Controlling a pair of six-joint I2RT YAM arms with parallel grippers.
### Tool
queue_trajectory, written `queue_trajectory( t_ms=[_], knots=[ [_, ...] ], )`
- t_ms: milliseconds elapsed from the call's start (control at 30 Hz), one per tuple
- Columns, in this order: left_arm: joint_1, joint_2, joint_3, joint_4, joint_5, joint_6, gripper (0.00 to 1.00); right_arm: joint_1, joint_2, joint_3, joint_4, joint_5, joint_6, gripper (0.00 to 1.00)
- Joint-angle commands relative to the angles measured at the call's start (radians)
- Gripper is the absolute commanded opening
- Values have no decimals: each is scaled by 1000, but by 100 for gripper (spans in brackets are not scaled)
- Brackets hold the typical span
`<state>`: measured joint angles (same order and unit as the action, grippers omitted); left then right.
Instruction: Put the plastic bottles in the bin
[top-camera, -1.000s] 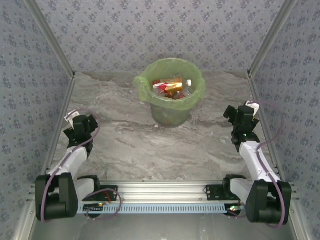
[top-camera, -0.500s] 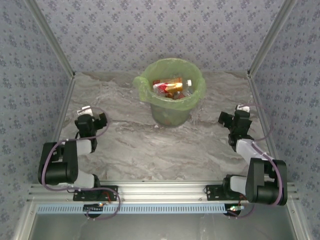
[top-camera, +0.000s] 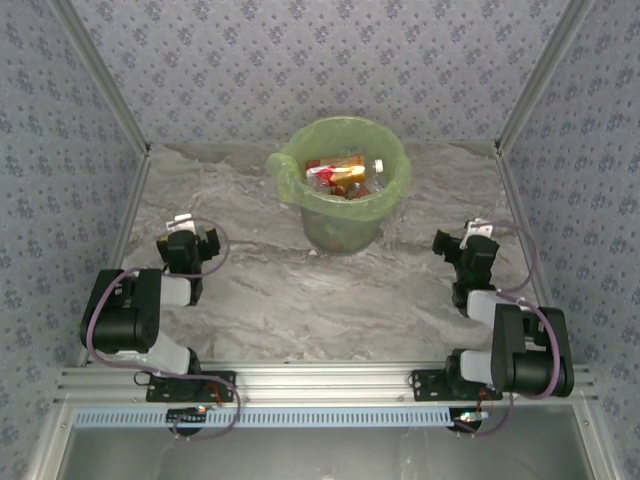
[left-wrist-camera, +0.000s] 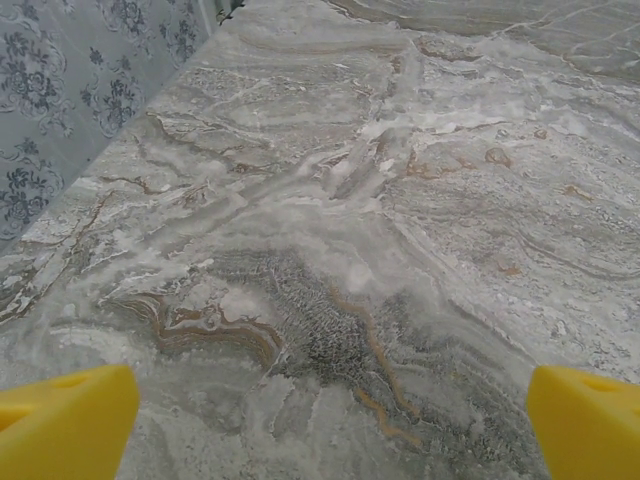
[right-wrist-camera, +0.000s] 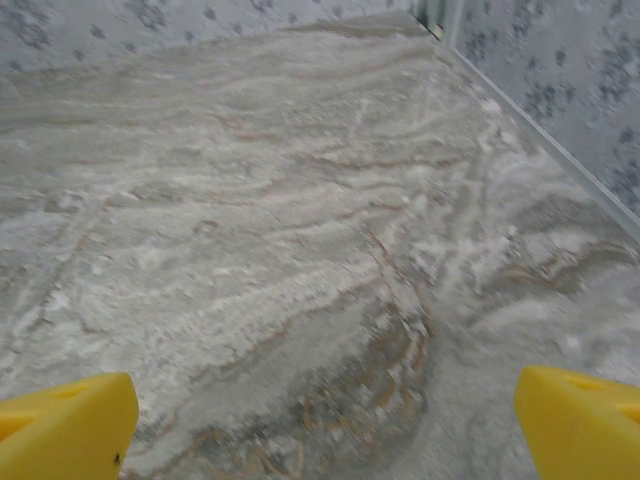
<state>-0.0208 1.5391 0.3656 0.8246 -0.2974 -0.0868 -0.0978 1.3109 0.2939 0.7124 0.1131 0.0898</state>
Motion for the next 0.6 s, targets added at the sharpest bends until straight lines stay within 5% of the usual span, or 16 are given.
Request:
queue_trajectory(
  t_ms=[0, 200, 367, 567],
  knots=[
    [-4, -11, 19, 36, -22, 1, 99, 26, 65, -11, 162, -54, -52, 99],
    [-4, -11, 19, 36, -19, 5, 99, 150, 216, -24, 334, 0, -194, 99],
    [-5, -11, 20, 36, -20, 5, 99, 71, 206, 92, 92, -15, -91, 99],
    [-6, -11, 21, 36, -20, 8, 99, 82, 211, 89, 106, 14, -95, 99]
  ],
)
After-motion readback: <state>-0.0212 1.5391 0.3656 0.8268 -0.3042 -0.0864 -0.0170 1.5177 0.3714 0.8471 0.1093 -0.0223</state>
